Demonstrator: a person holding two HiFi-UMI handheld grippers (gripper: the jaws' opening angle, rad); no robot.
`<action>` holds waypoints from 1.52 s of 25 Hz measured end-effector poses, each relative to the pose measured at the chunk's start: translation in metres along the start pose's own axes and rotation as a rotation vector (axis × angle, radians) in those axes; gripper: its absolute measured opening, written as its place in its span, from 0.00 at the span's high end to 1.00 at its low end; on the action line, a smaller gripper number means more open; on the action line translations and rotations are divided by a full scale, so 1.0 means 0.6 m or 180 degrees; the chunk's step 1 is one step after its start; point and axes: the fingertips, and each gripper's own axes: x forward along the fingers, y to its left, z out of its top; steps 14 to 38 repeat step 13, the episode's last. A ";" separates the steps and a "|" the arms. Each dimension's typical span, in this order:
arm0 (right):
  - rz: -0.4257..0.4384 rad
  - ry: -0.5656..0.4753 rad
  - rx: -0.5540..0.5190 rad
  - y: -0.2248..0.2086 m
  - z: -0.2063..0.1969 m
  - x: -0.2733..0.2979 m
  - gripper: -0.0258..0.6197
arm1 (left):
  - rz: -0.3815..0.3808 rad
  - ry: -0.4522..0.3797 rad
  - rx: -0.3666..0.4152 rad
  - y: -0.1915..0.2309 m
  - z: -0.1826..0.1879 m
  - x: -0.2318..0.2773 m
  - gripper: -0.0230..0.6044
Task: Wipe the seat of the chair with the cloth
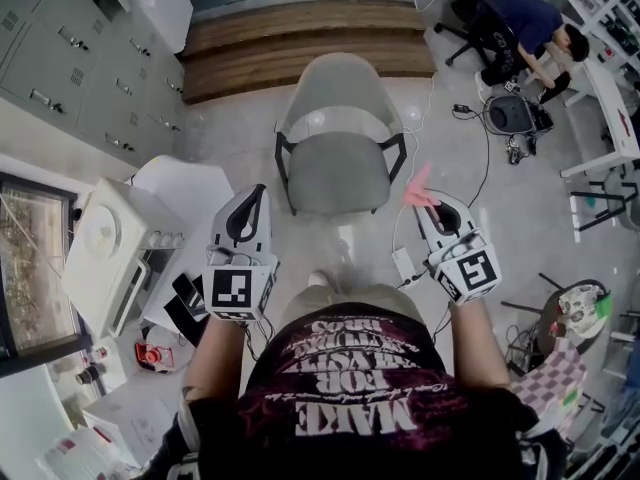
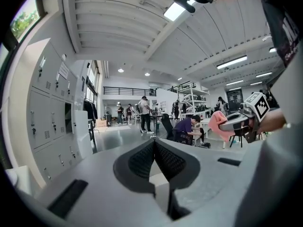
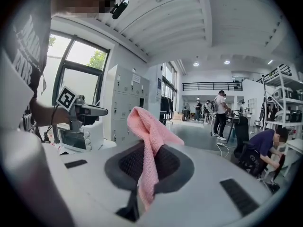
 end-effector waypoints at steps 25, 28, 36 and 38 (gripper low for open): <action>0.0188 -0.0103 0.0121 -0.079 -0.032 -0.164 0.92 | 0.0230 0.0000 0.0042 -0.209 0.036 -0.039 0.95; 0.0188 -0.0103 0.0121 -0.079 -0.032 -0.164 0.92 | 0.0230 0.0000 0.0042 -0.209 0.036 -0.039 0.95; 0.0188 -0.0103 0.0121 -0.079 -0.032 -0.164 0.92 | 0.0230 0.0000 0.0042 -0.209 0.036 -0.039 0.95; 0.0188 -0.0103 0.0121 -0.079 -0.032 -0.164 0.92 | 0.0230 0.0000 0.0042 -0.209 0.036 -0.039 0.95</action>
